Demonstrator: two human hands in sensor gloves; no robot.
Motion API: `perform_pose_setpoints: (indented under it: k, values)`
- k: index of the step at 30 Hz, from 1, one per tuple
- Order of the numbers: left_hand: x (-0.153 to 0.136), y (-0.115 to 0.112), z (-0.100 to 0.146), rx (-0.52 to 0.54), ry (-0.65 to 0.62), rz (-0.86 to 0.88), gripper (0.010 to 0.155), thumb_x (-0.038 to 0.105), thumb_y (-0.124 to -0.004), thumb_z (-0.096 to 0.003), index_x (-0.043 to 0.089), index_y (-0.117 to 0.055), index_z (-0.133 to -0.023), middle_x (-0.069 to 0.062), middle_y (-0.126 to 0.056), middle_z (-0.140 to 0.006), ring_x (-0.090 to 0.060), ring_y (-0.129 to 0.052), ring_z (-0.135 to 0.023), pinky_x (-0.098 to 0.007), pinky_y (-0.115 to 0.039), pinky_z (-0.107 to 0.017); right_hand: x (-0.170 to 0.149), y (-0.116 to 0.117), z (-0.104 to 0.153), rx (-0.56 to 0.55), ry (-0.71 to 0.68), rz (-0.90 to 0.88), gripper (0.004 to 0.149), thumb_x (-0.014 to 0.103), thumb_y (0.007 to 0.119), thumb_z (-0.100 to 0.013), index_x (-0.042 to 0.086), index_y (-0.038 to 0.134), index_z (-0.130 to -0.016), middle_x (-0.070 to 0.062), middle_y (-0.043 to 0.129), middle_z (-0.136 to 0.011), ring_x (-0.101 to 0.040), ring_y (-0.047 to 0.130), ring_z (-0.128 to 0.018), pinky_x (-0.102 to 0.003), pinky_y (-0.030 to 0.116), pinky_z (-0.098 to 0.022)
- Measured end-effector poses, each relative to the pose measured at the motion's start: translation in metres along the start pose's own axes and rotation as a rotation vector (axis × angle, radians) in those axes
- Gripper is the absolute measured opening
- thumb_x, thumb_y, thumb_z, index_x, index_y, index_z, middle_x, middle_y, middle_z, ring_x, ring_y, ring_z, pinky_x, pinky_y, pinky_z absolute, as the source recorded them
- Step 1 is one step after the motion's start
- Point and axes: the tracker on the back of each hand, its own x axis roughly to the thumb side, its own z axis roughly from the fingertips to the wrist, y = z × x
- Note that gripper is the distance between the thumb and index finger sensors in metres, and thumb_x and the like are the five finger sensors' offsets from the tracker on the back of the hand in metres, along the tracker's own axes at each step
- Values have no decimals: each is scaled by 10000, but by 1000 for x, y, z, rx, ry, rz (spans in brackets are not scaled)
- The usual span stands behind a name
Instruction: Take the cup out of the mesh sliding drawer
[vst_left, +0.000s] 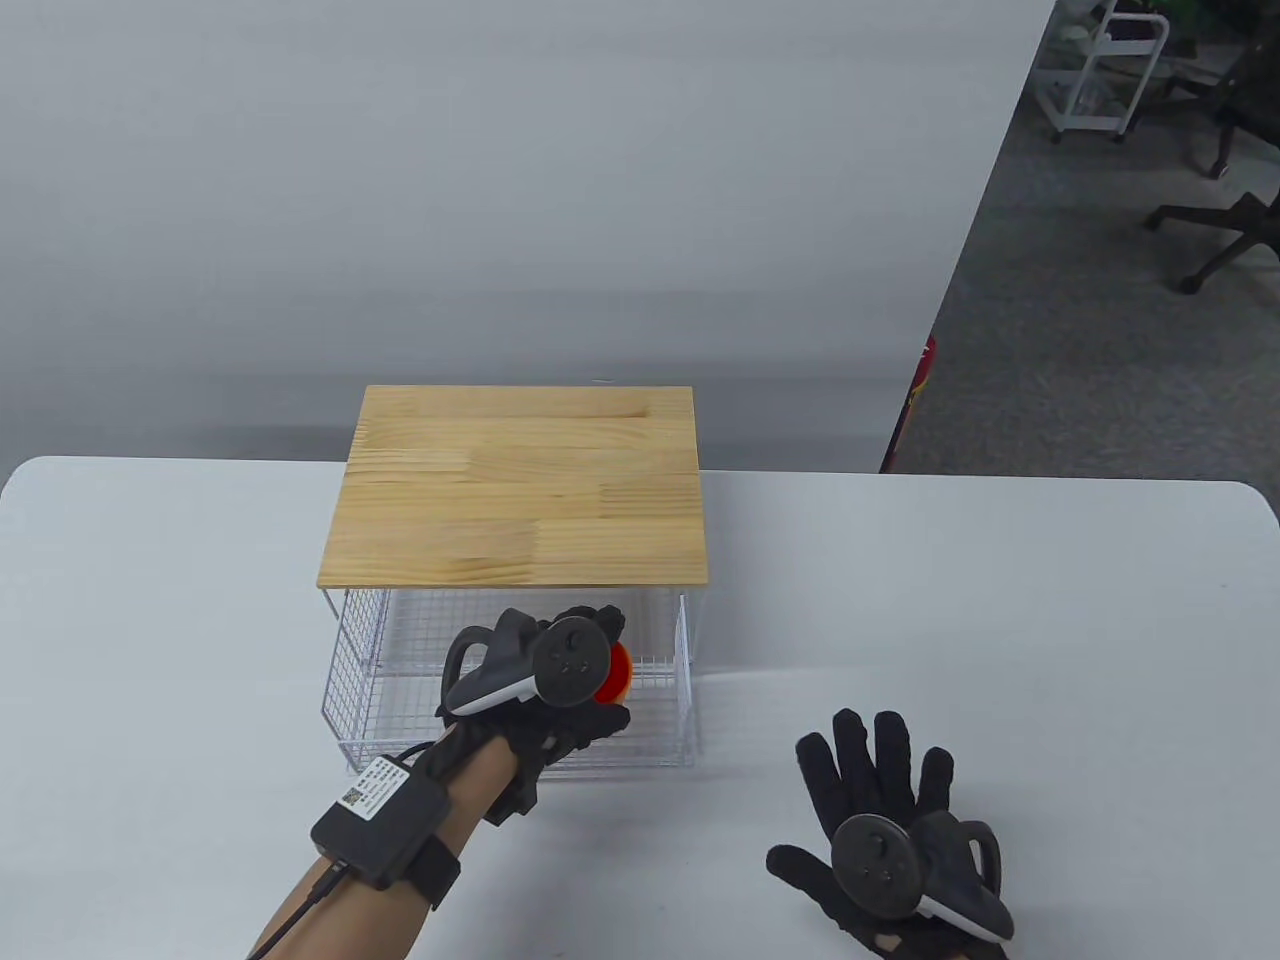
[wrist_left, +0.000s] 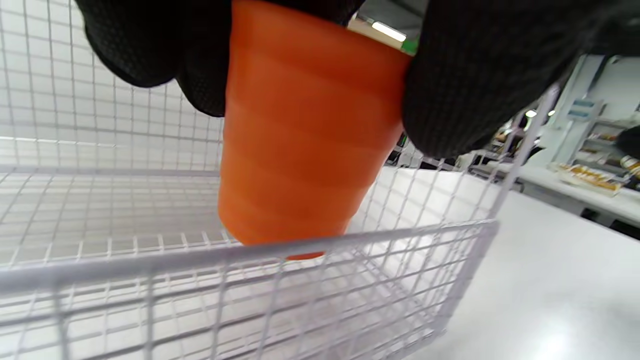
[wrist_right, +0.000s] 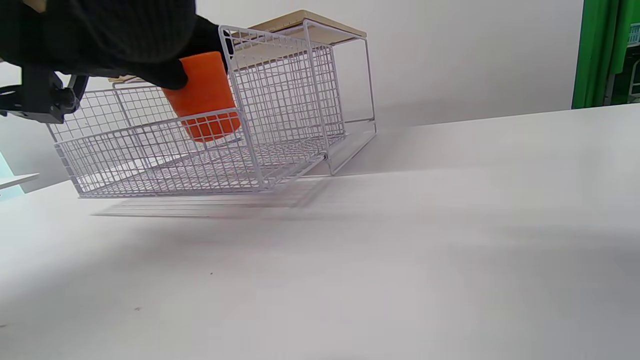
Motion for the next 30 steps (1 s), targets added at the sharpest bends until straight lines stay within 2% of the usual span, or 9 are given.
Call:
perform_pose_setpoints:
  k: [6, 15, 18, 23, 30]
  values:
    - [11, 13, 21, 99, -57, -35, 953, 589, -914, -434, 64, -510, -1120, -226, -636, -1117, -511, -875, -915, -651, -770, -629, 0, 0, 0, 7, 6, 3, 925, 666, 621, -498, 128, 208, -1127, -300, 106, -1181, -597, 13, -985, -857, 127, -604]
    - [32, 21, 52, 120, -157, -50, 961, 604, -911, -426, 77, -515, -1124, -220, -638, -1119, -501, -883, -904, -640, -782, -624, 0, 0, 0, 4, 9, 1, 924, 664, 624, -497, 129, 210, -1126, -300, 107, -1180, -597, 16, -986, -856, 128, -604]
    - [33, 16, 59, 110, -186, 25, 973, 616, -913, -419, 71, -519, -1122, -224, -650, -1112, -494, -897, -890, -635, -790, -616, 0, 0, 0, 16, 7, -5, 927, 667, 624, -496, 127, 210, -1126, -300, 108, -1181, -598, 18, -985, -857, 130, -604]
    - [37, 2, 68, 156, -205, -74, 1005, 644, -946, -361, 83, -563, -1101, -189, -718, -1078, -448, -977, -823, -586, -858, -576, 0, 0, 0, 18, 12, 2, 927, 665, 623, -498, 126, 205, -1126, -300, 104, -1181, -598, 15, -985, -858, 126, -600]
    - [35, -23, 74, 72, -194, -68, 999, 654, -931, -372, 87, -558, -1105, -188, -729, -1074, -419, -999, -801, -568, -872, -558, 0, 1, -1, 25, 25, 8, 926, 664, 623, -500, 125, 205, -1126, -301, 108, -1181, -599, 16, -986, -859, 123, -598]
